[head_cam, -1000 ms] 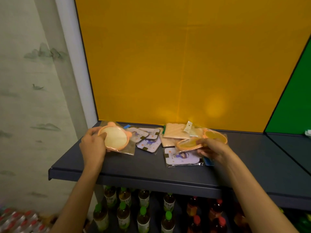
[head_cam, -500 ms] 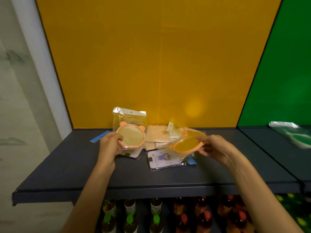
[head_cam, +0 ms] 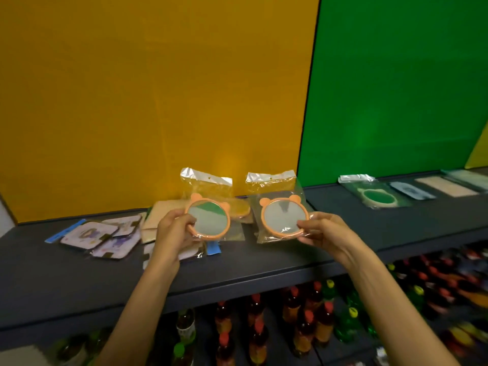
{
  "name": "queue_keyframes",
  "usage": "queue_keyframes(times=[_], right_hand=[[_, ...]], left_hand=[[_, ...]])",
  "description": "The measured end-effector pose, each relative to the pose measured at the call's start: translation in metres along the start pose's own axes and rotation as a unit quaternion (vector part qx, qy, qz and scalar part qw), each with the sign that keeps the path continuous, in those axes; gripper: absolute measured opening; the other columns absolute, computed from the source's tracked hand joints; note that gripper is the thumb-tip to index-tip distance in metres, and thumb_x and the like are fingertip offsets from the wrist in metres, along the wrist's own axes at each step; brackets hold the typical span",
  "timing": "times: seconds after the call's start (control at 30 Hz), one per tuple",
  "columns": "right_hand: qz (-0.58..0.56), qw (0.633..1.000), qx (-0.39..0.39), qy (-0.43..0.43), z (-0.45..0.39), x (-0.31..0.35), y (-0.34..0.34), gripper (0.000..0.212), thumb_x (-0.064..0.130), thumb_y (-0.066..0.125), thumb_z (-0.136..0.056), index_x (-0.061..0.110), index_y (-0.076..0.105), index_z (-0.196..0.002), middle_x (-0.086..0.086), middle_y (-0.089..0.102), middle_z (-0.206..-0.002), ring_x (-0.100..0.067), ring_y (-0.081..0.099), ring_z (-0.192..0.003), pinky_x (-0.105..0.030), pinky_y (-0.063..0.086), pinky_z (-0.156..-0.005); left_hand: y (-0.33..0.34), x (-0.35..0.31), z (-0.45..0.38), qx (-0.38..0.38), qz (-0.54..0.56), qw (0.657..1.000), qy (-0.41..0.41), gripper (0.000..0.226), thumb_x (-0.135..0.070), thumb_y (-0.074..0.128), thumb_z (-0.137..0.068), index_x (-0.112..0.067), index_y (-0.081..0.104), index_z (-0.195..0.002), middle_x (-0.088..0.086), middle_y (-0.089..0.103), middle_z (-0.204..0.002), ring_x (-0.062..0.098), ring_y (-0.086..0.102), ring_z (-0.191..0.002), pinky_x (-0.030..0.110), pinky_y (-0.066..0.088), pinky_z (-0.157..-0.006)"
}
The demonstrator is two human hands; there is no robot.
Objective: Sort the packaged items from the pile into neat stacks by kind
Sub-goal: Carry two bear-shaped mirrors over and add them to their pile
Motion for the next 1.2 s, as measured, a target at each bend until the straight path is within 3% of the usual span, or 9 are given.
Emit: queue_keyframes(times=[0.1,0.2,0.37,0.5,0.6,0.7,0.87,1.2], right_hand=[[-0.01,1.0,-0.003,-0.007,0.002,-0.001,-0.052,0.012,-0.001,0.072,-0.083,0.004,0.06,-0.08,-0.017,0.07,-0.087,-0.025,0.071,-0.08,-0.027,0.06,-0.06],[-0.03,0.999,-0.01,-0.021,0.003,-0.001,-0.107,0.008,0.005,0.069,-0.088,0.005,0.062,-0.085,-0.016,0.067,-0.081,-0.021,0.07,-0.074,-0.027,0.059,-0.064],[-0.038,0.997,-0.051,-0.036,0.006,-0.003,-0.201,0.012,0.015,0.061,-0.096,0.01,0.061,-0.085,-0.009,0.069,-0.077,-0.019,0.067,-0.073,-0.029,0.057,-0.066],[-0.045,0.994,-0.09,-0.035,0.005,0.0,-0.266,0.015,0.013,0.054,-0.099,0.014,0.057,-0.084,-0.008,0.065,-0.076,-0.017,0.062,-0.069,-0.03,0.054,-0.065],[-0.036,0.993,-0.106,-0.042,0.001,0.006,-0.305,0.014,0.013,0.053,-0.099,0.012,0.056,-0.086,-0.004,0.06,-0.067,-0.016,0.059,-0.065,-0.032,0.054,-0.069],[-0.014,0.992,-0.111,-0.055,-0.008,0.013,-0.336,0.01,0.01,0.054,-0.097,0.008,0.059,-0.089,-0.005,0.062,-0.067,-0.017,0.062,-0.065,-0.036,0.056,-0.073],[0.018,0.99,-0.124,-0.071,-0.038,0.022,-0.371,0.012,0.0,0.058,-0.089,0.001,0.065,-0.098,-0.015,0.066,-0.08,-0.024,0.064,-0.074,-0.036,0.058,-0.065],[0.051,0.984,-0.157,-0.065,-0.128,0.052,-0.424,0.008,-0.002,0.057,-0.084,0.001,0.062,-0.089,-0.017,0.061,-0.08,-0.027,0.061,-0.075,-0.034,0.058,-0.058]], left_hand=[[0.055,0.007,0.024,0.033,-0.005,0.999,-0.008,0.016,0.0,0.055,-0.088,-0.008,0.063,-0.099,0.01,0.059,-0.076,0.018,0.056,-0.061,0.018,0.046,-0.039],[0.11,0.02,0.046,0.063,-0.012,0.998,-0.018,0.014,-0.001,0.056,-0.088,-0.011,0.063,-0.094,0.007,0.056,-0.071,0.012,0.055,-0.055,0.024,0.052,-0.049],[0.2,0.039,0.078,0.111,-0.016,0.993,-0.042,0.021,0.0,0.057,-0.089,-0.007,0.063,-0.108,0.015,0.07,-0.094,0.022,0.067,-0.075,0.033,0.058,-0.062],[0.267,0.048,0.1,0.131,-0.011,0.99,-0.054,0.025,0.002,0.056,-0.09,-0.005,0.062,-0.114,0.012,0.066,-0.089,0.017,0.064,-0.065,0.027,0.057,-0.049],[0.31,0.053,0.108,0.147,-0.012,0.987,-0.058,0.025,0.002,0.056,-0.092,-0.006,0.061,-0.114,0.014,0.069,-0.103,0.021,0.068,-0.076,0.026,0.056,-0.05],[0.345,0.06,0.108,0.151,-0.023,0.987,-0.059,0.022,0.002,0.055,-0.093,-0.01,0.06,-0.111,0.015,0.067,-0.114,0.023,0.069,-0.083,0.028,0.057,-0.054],[0.395,0.07,0.094,0.154,-0.026,0.985,-0.068,0.022,-0.002,0.057,-0.096,-0.011,0.059,-0.116,0.016,0.068,-0.111,0.018,0.069,-0.074,0.026,0.057,-0.053],[0.487,0.082,0.035,0.158,-0.01,0.983,-0.089,0.031,0.003,0.06,-0.093,-0.001,0.054,-0.122,0.022,0.064,-0.119,0.027,0.071,-0.083,0.029,0.059,-0.053]])
Point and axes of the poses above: each hand's wrist, its own z-axis away from the middle knuckle, its own y-axis out of the palm, x = y × z, the point moved 6 cm from there along -z, towards the middle knuckle
